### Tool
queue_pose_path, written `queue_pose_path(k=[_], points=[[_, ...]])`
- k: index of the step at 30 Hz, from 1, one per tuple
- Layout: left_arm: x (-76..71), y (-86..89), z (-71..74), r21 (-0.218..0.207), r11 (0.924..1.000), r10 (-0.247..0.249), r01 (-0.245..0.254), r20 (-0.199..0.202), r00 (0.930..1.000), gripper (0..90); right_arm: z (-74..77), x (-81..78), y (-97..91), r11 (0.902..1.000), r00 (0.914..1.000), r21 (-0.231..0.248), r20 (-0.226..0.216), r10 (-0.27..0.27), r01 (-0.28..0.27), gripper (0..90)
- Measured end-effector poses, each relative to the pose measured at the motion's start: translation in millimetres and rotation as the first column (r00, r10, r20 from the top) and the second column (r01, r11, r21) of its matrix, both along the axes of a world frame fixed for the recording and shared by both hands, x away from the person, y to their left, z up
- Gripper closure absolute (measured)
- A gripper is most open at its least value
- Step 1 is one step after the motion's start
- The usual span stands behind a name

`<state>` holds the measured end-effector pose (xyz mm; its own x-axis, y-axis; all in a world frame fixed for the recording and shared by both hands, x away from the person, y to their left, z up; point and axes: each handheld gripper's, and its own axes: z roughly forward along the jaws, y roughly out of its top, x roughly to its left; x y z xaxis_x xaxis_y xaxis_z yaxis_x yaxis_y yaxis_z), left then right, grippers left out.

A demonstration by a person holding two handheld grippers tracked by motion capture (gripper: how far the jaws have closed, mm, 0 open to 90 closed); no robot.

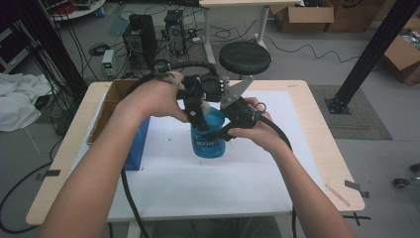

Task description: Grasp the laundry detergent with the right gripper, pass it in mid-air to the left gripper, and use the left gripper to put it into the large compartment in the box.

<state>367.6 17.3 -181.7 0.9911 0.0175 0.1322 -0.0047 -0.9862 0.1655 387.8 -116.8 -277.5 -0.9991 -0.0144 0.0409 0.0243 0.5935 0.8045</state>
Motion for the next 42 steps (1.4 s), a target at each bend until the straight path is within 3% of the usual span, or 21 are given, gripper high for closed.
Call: queue_pose_path(k=[15,20,25,26,28,32,34,38,39,40,41,42], points=[[0.5,0.0,-0.9,0.001,1.0000,-0.004,0.004,0.000,1.0000,38.2,-1.4,0.9,0.5,1.0000,0.9999,-0.004,-0.012,0.002,-0.002,45.4],[2.7,2.1,3.2,-0.026,0.9997,-0.001,0.000,-0.032,0.9995,38.4,-2.3,1.1,-0.5,0.9994,0.9989,0.031,-0.044,0.017,-0.015,45.0],[3.2,2.5,7.2,-0.020,0.9998,0.007,-0.008,-0.034,0.9994,38.6,-1.4,1.8,-0.8,0.9977,0.9983,0.066,-0.054,0.019,-0.015,44.1],[4.3,2.9,8.2,-0.014,0.9998,0.015,-0.016,-0.036,0.9992,38.6,-1.3,1.9,-0.6,0.9972,0.9984,0.074,-0.055,0.014,-0.010,42.8],[6.3,4.1,9.7,-0.009,0.9994,0.032,-0.033,-0.040,0.9987,38.7,-1.0,2.3,-1.2,0.9956,0.9984,0.092,-0.055,-0.010,0.015,30.5],[10.4,9.0,14.9,-0.009,0.9969,0.078,-0.079,-0.041,0.9961,38.7,-1.1,5.9,-7.4,0.9928,0.9951,0.088,-0.064,-0.075,0.081,21.7],[13.3,13.5,21.6,-0.010,0.9921,0.125,-0.125,-0.033,0.9916,38.7,-2.7,8.8,-12.5,0.9933,0.9927,0.059,-0.074,-0.095,0.100,20.7],[20.5,25.0,38.7,-0.014,0.9707,0.240,-0.240,-0.013,0.9708,38.7,-6.9,13.2,-24.4,0.9890,0.9861,-0.033,-0.079,-0.147,0.144,21.0],[23.6,31.3,46.5,-0.029,0.9535,0.300,-0.300,-0.007,0.9539,38.7,-7.6,14.5,-26.6,0.9866,0.9839,-0.057,-0.085,-0.157,0.153,20.7],[24.7,33.7,49.1,-0.032,0.9465,0.321,-0.321,-0.006,0.9470,38.7,-9.5,16.4,-30.8,0.9799,0.9793,-0.102,-0.091,-0.181,0.172,21.4],[27.3,39.9,56.3,-0.042,0.9298,0.366,-0.366,0.002,0.9306,38.7,-10.0,17.3,-32.3,0.9771,0.9781,-0.120,-0.091,-0.187,0.176,22.3],[29.0,44.2,60.7,-0.046,0.9180,0.394,-0.394,0.006,0.9189,38.7,-11.4,18.8,-36.0,0.9670,0.9738,-0.168,-0.090,-0.209,0.192,22.8]])
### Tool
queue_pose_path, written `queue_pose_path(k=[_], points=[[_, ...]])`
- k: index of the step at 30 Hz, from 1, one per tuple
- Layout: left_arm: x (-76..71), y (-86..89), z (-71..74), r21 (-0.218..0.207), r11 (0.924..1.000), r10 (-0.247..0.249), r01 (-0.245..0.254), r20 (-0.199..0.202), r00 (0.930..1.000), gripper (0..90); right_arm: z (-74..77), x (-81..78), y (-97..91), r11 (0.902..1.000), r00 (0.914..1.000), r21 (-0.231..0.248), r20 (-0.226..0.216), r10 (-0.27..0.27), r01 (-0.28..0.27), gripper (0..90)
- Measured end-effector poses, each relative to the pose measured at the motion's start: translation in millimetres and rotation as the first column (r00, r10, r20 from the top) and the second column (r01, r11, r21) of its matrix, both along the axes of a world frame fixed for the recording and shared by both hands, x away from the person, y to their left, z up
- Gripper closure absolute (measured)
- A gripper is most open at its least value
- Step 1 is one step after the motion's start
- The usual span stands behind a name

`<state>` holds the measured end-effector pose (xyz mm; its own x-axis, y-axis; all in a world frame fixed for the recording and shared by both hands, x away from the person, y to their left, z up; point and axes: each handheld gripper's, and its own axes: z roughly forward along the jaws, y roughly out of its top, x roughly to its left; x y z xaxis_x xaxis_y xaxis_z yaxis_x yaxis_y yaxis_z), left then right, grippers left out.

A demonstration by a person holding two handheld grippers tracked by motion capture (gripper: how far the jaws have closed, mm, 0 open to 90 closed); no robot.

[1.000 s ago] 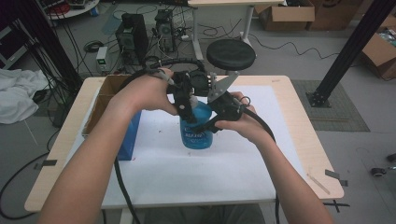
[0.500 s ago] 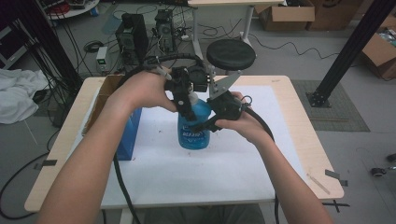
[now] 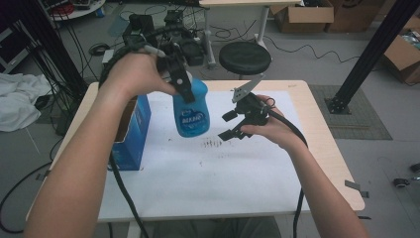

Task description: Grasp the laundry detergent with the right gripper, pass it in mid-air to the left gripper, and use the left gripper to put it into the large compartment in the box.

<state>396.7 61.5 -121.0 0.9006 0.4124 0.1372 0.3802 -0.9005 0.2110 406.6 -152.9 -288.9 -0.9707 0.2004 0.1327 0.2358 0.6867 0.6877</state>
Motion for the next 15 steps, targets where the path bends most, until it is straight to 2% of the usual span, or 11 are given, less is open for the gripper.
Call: queue_pose_path(k=[2,3,5,7,8,9,11,12,13,14,15], points=[[3.3,12.3,11.4,-0.025,0.9954,0.093,-0.092,0.023,0.9954,38.8,-2.4,1.8,-5.5,0.9968,0.9999,-0.078,-0.003,-0.016,0.016,24.3],[5.7,19.5,17.3,-0.032,0.9893,0.143,-0.143,0.025,0.9893,38.8,-4.1,3.1,-8.3,0.9920,0.9997,-0.124,-0.002,-0.025,0.025,23.5],[7.9,33.2,26.6,-0.055,0.9681,0.247,-0.245,0.037,0.9684,38.8,-6.5,5.0,-15.0,0.9795,0.9980,-0.191,0.007,-0.062,0.063,24.6],[11.2,48.2,34.5,-0.078,0.9323,0.356,-0.353,0.033,0.9337,38.8,-9.6,7.4,-23.2,0.9624,0.9970,-0.261,0.000,-0.078,0.075,24.3],[12.3,55.4,37.1,-0.094,0.9087,0.411,-0.407,0.033,0.9109,38.8,-10.6,8.1,-26.2,0.9554,0.9967,-0.285,-0.001,-0.082,0.078,24.6],[13.7,65.4,40.6,-0.101,0.8815,0.466,-0.461,0.035,0.8838,38.8,-11.9,8.9,-29.9,0.9441,0.9954,-0.317,0.001,-0.096,0.091,24.4],[16.1,82.0,44.5,-0.103,0.8305,0.552,-0.547,0.027,0.8331,38.8,-14.7,10.4,-38.7,0.9138,0.9930,-0.390,0.012,-0.117,0.113,24.3],[17.2,90.4,46.1,-0.089,0.8080,0.586,-0.582,0.023,0.8098,38.9,-17.7,10.5,-46.9,0.8822,0.9909,-0.456,-0.002,-0.135,0.119,24.3],[17.6,96.0,46.9,-0.082,0.7920,0.608,-0.605,0.025,0.7931,38.9,-17.7,10.5,-46.9,0.8822,0.9909,-0.456,-0.002,-0.135,0.119,24.3],[18.1,103.6,47.6,-0.073,0.7696,0.637,-0.634,0.026,0.7701,38.9,-18.5,10.7,-50.1,0.8696,0.9903,-0.478,0.001,-0.139,0.123,24.4],[18.4,112.5,48.3,-0.058,0.7419,0.670,-0.668,0.032,0.7415,38.9,-19.7,10.8,-54.6,0.8557,0.9894,-0.501,0.008,-0.145,0.130,24.4]])
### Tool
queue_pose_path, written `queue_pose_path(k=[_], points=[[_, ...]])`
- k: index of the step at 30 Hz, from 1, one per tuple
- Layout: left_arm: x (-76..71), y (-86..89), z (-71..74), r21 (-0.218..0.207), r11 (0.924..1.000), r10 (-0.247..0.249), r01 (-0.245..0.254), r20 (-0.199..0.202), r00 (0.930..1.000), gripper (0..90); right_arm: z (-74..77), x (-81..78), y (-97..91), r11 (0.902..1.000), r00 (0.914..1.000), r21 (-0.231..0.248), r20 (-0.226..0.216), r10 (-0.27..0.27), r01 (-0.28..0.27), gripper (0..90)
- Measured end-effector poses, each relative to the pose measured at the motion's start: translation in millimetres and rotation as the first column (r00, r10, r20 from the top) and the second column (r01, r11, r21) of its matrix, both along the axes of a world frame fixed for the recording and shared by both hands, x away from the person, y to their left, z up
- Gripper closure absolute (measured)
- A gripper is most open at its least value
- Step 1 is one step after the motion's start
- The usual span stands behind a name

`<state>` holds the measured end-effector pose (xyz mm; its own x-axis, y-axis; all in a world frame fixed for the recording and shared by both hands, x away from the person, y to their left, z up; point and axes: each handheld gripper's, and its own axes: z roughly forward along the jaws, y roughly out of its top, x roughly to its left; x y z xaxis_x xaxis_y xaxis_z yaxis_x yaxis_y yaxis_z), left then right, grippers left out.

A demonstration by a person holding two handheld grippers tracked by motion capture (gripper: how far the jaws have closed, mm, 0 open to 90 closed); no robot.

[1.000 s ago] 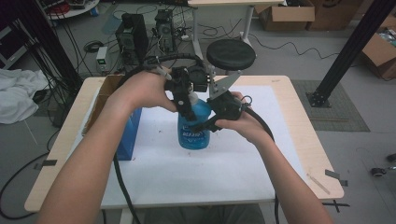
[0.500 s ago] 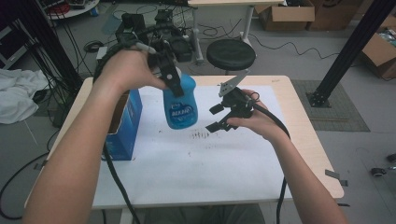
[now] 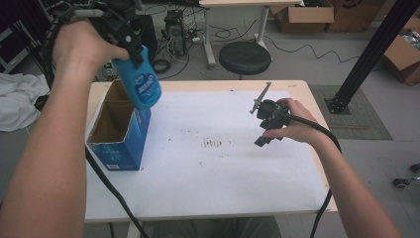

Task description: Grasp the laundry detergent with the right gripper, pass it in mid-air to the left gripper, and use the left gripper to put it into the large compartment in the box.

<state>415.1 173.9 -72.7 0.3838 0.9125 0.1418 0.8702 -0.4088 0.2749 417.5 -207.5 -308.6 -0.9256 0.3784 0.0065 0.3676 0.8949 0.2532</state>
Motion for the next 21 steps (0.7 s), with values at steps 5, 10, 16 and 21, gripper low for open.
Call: queue_pose_path(k=[5,10,16,21], points=[[-0.6,27.9,-4.6,0.029,0.9912,0.130,-0.129,-0.024,0.9913,38.9,-1.5,1.1,-22.1,0.9962,0.9993,-0.081,-0.016,-0.034,0.033,24.2],[-1.5,47.5,-15.2,0.033,0.9746,0.223,-0.221,-0.046,0.9738,39.0,2.9,2.1,-40.7,0.9930,0.9982,-0.103,-0.010,-0.060,0.058,24.1],[-1.5,56.5,-30.0,0.071,0.9581,0.282,-0.278,-0.054,0.9580,39.0,7.6,1.6,-55.7,0.9918,0.9960,-0.092,-0.004,-0.089,0.089,24.4],[-1.4,59.3,-45.7,0.052,0.9524,0.303,-0.300,-0.065,0.9507,38.9,8.9,1.5,-63.6,0.9919,0.9954,-0.084,0.004,-0.096,0.096,24.9]])
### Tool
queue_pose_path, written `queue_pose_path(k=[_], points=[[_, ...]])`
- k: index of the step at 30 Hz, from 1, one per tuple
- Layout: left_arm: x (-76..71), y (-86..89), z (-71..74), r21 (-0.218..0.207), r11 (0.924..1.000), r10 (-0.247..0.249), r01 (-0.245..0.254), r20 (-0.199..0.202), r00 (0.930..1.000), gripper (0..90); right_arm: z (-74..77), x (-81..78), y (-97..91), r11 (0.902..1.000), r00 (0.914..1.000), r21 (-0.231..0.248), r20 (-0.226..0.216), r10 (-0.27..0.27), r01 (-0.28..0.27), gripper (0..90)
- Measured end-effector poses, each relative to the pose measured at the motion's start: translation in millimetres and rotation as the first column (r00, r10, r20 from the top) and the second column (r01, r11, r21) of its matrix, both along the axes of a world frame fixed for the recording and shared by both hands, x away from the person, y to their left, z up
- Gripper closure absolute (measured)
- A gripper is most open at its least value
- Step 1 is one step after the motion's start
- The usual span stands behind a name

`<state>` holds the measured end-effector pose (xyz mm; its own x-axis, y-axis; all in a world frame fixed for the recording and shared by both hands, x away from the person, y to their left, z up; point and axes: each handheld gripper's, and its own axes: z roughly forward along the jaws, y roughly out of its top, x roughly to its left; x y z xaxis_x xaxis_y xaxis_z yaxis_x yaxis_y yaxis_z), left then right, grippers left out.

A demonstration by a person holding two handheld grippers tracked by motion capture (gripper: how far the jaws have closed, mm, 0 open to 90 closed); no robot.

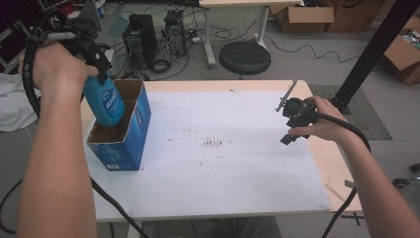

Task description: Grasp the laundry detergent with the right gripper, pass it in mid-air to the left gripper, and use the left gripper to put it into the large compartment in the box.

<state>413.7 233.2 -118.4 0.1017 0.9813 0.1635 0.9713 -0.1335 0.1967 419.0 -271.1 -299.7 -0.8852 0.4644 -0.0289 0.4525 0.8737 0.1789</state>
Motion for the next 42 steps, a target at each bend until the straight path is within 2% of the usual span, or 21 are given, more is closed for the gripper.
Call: queue_pose_path(k=[9,16,21,29,39,42], points=[[2.1,0.4,-38.0,-0.017,0.9999,-0.002,0.001,-0.024,0.9997,38.9,1.4,-2.3,-2.9,1.0000,0.9999,0.000,0.012,0.000,0.000,25.4],[4.0,4.6,-75.9,-0.035,0.9993,0.008,-0.010,-0.065,0.9978,39.0,5.7,-5.0,-1.9,0.9999,0.9996,0.015,0.026,0.008,-0.008,27.8],[4.5,6.2,-98.4,-0.027,0.9996,0.010,-0.012,-0.090,0.9959,38.9,5.8,-6.1,-2.2,0.9998,0.9996,0.016,0.029,0.007,-0.007,27.8],[4.3,6.3,-120.8,-0.032,0.9995,0.002,-0.005,-0.103,0.9947,38.9,6.0,-7.1,-3.8,0.9998,0.9997,0.020,0.026,0.001,-0.002,27.8],[4.8,4.5,-137.4,-0.010,0.9999,-0.002,0.000,-0.122,0.9925,38.9,4.8,-7.6,-4.3,0.9998,0.9996,0.021,0.027,0.000,0.000,27.8],[4.1,5.1,-141.9,-0.016,0.9999,-0.003,0.001,-0.127,0.9919,38.8,2.5,-7.5,-4.6,0.9998,0.9997,0.018,0.024,-0.003,0.002,27.8]])
